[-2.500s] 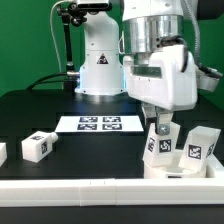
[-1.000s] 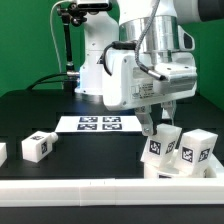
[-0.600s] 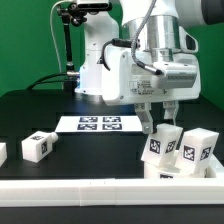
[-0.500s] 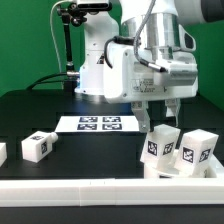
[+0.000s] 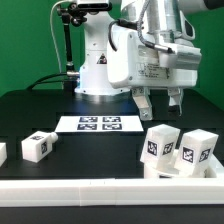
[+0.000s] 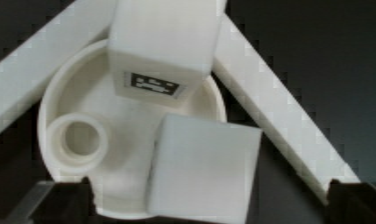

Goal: Assemble stool

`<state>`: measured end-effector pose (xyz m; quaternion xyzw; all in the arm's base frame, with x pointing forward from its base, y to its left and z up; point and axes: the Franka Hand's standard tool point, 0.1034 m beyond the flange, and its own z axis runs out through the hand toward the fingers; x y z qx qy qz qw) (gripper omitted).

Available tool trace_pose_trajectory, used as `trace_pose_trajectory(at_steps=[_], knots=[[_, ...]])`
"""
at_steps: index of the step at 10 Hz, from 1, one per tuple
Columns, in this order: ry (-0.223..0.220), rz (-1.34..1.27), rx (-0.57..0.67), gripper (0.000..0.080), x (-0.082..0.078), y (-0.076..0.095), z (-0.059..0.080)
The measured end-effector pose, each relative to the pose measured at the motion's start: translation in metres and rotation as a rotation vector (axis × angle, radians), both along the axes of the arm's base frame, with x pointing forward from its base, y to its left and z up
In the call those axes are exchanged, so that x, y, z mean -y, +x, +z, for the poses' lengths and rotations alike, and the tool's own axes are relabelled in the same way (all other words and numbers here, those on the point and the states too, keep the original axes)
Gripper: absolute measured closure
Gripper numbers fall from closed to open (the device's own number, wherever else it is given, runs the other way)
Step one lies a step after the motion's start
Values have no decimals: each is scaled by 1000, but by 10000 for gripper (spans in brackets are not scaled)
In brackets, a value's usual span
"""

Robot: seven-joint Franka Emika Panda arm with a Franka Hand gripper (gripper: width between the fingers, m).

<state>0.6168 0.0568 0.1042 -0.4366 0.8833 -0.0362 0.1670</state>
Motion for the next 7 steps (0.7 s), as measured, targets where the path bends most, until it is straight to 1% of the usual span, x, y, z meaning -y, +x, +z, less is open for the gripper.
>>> trace_pose_trajectory(at_steps=[1,2,3,5,6,7], knots=[[-25,71,6,151,0,0,0],[-36,105,8,151,0,0,0],[-89,280,-11,151,-1,-2,-2],[-209,611,-6,151,3,0,-1],[-259,771,7,151,7,1,-2],[-291,878,18,151,8,2,-2]])
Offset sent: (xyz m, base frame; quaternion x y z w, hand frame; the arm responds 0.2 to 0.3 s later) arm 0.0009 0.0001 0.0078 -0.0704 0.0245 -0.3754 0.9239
